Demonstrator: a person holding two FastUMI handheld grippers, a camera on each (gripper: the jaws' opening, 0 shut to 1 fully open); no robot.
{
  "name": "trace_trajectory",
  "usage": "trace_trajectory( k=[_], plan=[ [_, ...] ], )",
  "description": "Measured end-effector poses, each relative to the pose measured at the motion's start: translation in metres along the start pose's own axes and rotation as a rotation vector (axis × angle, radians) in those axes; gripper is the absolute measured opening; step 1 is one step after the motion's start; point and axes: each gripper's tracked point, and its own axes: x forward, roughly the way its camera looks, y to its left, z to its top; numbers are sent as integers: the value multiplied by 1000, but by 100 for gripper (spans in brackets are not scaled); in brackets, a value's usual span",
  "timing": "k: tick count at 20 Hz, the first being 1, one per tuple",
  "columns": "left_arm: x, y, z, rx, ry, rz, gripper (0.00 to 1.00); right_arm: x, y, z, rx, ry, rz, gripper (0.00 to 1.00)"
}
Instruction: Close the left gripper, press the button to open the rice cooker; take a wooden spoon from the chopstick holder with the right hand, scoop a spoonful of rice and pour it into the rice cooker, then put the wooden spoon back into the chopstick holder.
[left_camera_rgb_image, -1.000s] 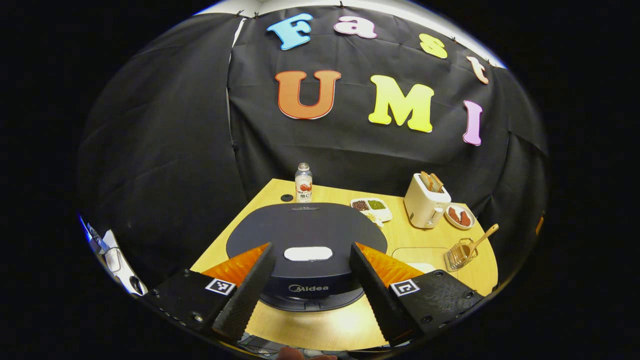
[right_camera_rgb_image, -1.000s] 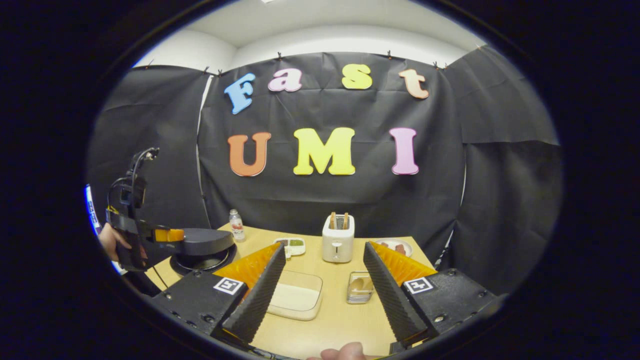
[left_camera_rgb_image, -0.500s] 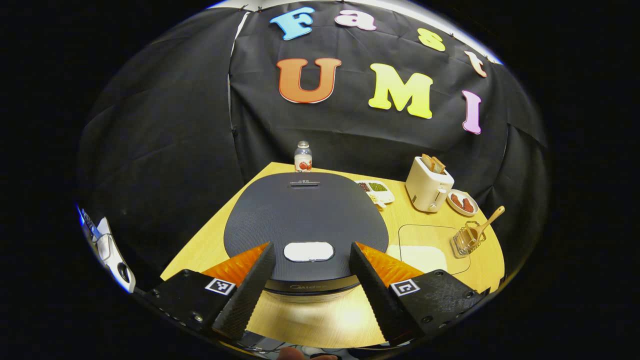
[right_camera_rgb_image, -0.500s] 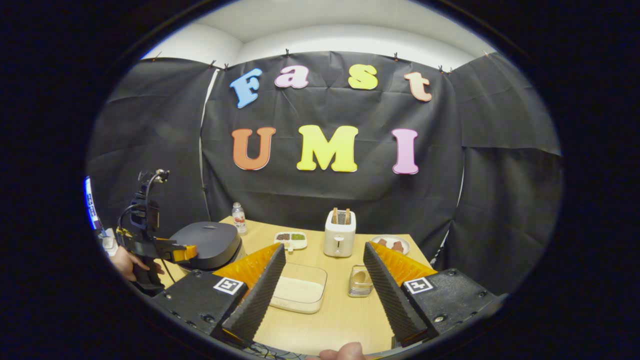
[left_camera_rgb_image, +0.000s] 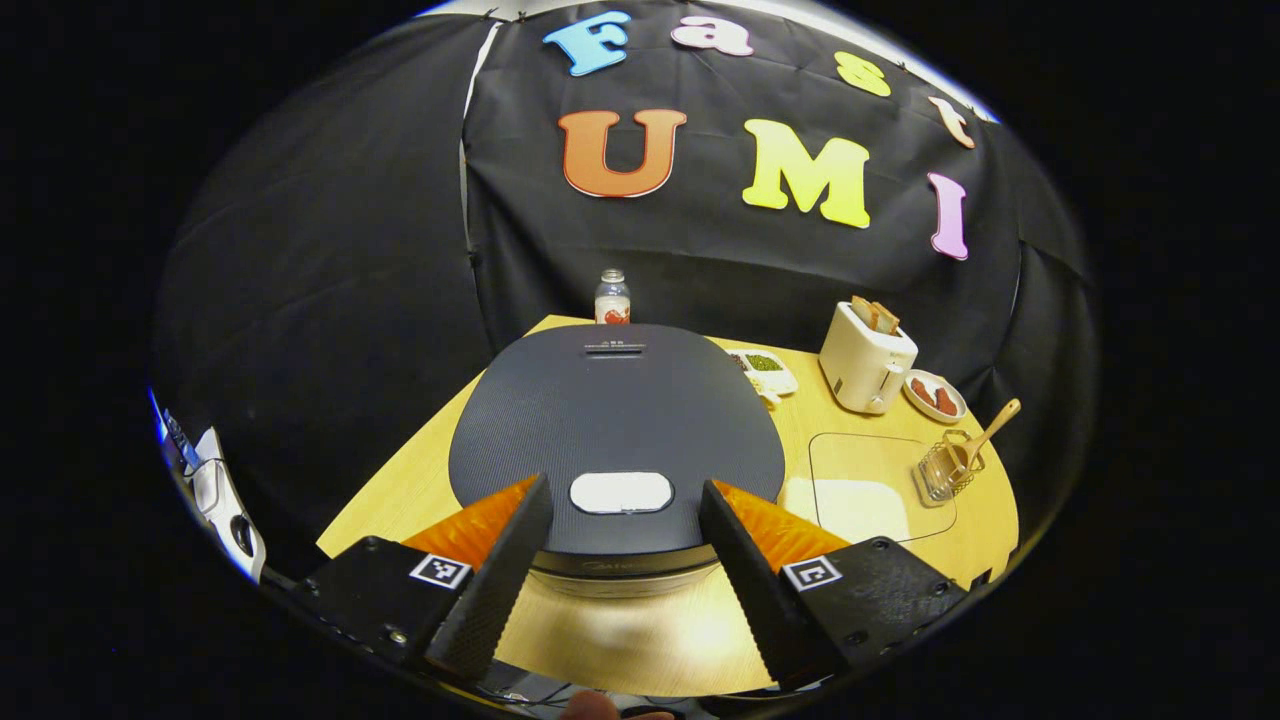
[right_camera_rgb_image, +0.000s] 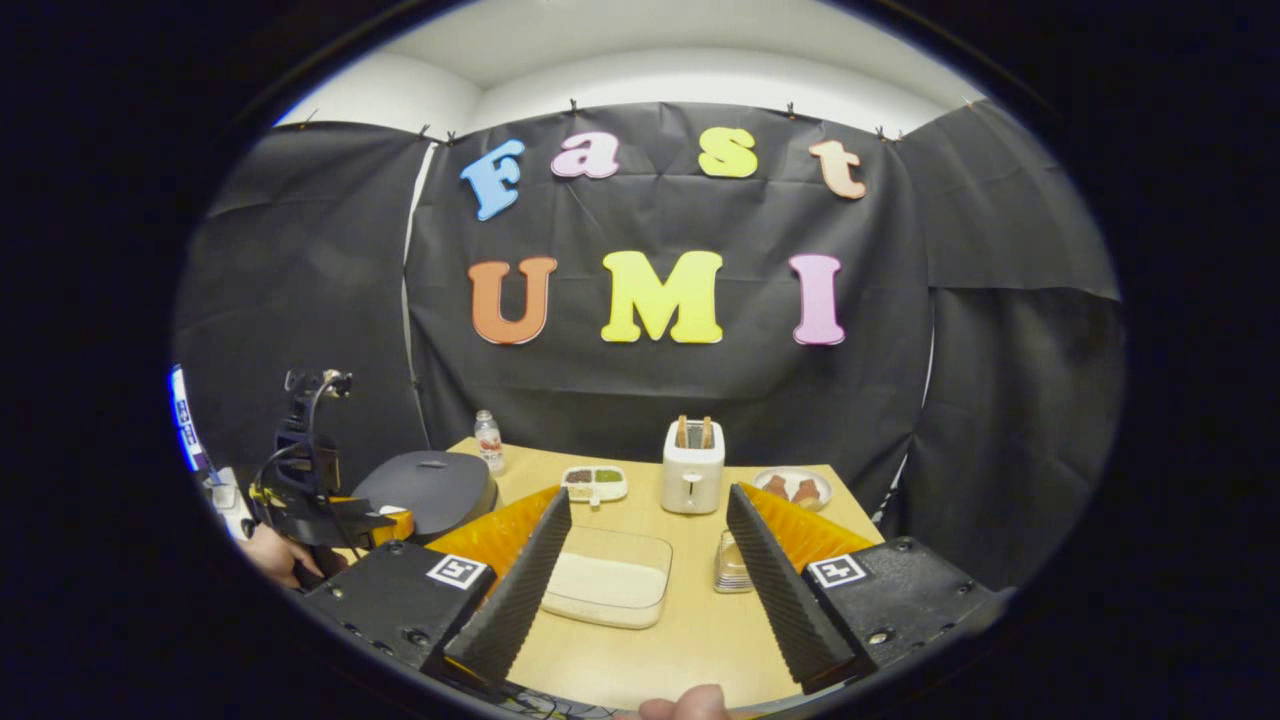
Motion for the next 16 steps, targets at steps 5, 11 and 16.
trace_trajectory(
  k=[5, 11, 16],
  plan=[
    [-17, 2, 34, -50, -61, -18, 94, -1, -8, 11, 43, -21, -41, 100],
    [-101, -27, 123, 41, -293, -111, 94, -15, -11, 51, 29, -99, -87, 100],
    [-175, -64, 165, 52, -450, -224, 94, -36, -5, 90, 31, -180, -122, 100]
  ],
)
